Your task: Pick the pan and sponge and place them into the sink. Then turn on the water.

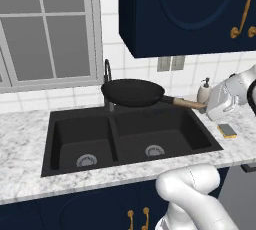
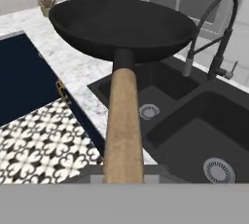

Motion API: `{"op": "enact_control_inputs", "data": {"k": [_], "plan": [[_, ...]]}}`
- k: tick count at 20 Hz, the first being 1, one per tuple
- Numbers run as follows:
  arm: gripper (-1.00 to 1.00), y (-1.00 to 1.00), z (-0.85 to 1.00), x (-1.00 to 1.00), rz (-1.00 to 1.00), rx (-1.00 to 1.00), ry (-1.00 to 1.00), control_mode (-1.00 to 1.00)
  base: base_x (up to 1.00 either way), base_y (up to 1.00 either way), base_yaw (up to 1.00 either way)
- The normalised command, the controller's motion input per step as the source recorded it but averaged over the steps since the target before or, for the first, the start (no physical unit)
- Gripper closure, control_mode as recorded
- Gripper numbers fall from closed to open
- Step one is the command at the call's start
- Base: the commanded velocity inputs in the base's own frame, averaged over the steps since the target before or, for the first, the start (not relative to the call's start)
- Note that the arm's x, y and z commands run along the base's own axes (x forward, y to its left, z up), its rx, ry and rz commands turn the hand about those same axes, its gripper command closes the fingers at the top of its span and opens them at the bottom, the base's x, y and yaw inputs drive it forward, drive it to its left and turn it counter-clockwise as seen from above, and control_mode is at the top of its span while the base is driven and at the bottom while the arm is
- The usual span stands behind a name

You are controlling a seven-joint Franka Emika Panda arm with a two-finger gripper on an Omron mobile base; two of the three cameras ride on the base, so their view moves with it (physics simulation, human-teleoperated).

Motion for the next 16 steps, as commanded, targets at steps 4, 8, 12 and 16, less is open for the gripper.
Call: {"op": "enact_control_inputs", "data": {"k": [4, 8, 12, 16], "plan": [[1.00, -1.00, 0.09, -0.09, -0.16, 0.07, -0.05, -1.00, 0.00, 0.00, 0.00], [1.00, -0.91, 0.00, 0.04, -0.21, 0.00, 0.01, -1.00, 0.00, 0.00, 0.00], [1.00, -0.67, -0.04, 0.42, -0.33, -0.03, 0.11, -1.00, 0.00, 0.00, 0.00], [1.00, -0.35, -0.18, 0.52, -0.36, -0.10, 0.17, -1.00, 0.00, 0.00, 0.00]]}}
